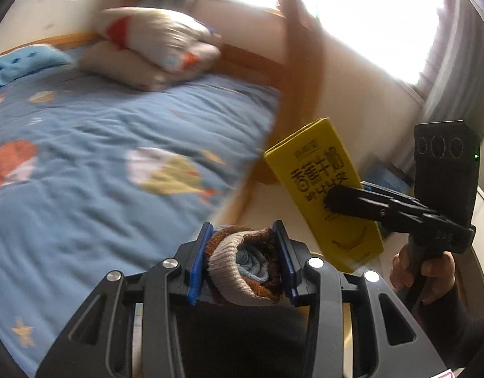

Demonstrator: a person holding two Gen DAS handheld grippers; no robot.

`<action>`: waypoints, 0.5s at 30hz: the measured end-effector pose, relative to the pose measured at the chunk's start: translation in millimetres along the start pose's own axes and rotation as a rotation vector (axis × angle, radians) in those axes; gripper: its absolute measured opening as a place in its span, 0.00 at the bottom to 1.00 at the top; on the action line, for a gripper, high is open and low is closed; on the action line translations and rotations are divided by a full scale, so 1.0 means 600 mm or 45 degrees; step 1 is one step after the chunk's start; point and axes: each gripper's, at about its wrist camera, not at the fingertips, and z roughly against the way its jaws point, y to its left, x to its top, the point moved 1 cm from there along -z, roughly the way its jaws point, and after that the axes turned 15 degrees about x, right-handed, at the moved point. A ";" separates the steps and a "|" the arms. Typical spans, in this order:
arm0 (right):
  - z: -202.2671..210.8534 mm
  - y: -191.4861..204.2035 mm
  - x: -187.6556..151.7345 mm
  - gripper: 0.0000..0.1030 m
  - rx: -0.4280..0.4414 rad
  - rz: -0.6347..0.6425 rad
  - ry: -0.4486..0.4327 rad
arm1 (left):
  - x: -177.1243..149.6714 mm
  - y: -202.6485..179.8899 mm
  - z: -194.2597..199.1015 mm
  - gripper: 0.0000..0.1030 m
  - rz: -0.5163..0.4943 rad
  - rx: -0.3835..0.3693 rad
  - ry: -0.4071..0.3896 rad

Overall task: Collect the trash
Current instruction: 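Carry the yellow carton and small cup over the yellow bin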

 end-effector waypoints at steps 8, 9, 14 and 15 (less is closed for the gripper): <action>0.145 -0.023 -0.096 0.37 -0.127 -0.150 -0.090 | -0.041 -0.155 -0.050 0.39 -0.174 -0.166 0.119; 0.168 -0.026 -0.111 0.37 -0.150 -0.170 -0.096 | -0.045 -0.168 -0.054 0.39 -0.185 -0.183 0.131; 0.237 -0.048 -0.172 0.37 -0.284 -0.247 -0.091 | -0.077 -0.243 -0.084 0.39 -0.261 -0.250 0.214; 0.245 -0.052 -0.183 0.37 -0.302 -0.260 -0.081 | -0.083 -0.253 -0.090 0.40 -0.267 -0.261 0.232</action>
